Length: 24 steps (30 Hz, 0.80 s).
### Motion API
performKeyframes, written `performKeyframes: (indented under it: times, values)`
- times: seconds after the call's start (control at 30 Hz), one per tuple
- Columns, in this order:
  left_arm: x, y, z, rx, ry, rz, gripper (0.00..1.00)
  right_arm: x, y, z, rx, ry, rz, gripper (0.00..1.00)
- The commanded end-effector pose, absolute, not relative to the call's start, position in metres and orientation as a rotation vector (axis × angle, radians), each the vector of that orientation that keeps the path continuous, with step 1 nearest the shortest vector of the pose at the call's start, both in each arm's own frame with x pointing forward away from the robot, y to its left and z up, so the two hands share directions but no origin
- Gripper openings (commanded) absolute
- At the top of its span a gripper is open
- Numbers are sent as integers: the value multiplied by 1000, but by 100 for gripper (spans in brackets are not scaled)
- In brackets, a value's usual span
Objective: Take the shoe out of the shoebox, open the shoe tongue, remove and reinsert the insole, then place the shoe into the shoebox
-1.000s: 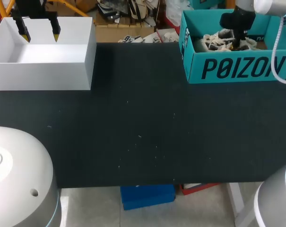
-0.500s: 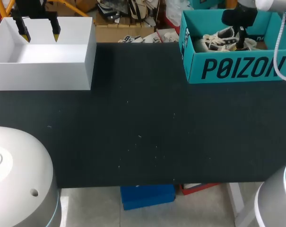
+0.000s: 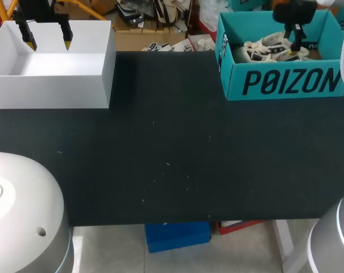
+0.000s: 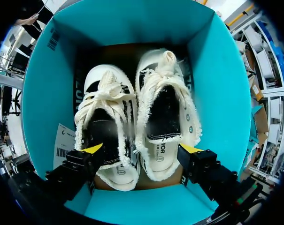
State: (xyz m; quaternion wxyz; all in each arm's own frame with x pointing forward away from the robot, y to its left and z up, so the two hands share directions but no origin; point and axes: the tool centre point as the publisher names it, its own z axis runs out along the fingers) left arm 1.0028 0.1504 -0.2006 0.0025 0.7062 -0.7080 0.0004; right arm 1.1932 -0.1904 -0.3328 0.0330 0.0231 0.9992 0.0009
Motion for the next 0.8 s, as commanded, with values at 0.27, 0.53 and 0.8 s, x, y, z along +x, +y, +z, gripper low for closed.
performKeyframes:
  times: [0.27,0.53,0.8]
  values:
    - [1002,150,-200,2217,-2219,-3,100,1170,-193,-305,93,3043,-23,100]
    - [1002,150,-200,2217,-2219,-3,100,1157,-186,-306,106,3041,-11,100]
    - [1002,150,-200,2217,-2219,-3,100,1144,-185,-310,124,3051,-8,45]
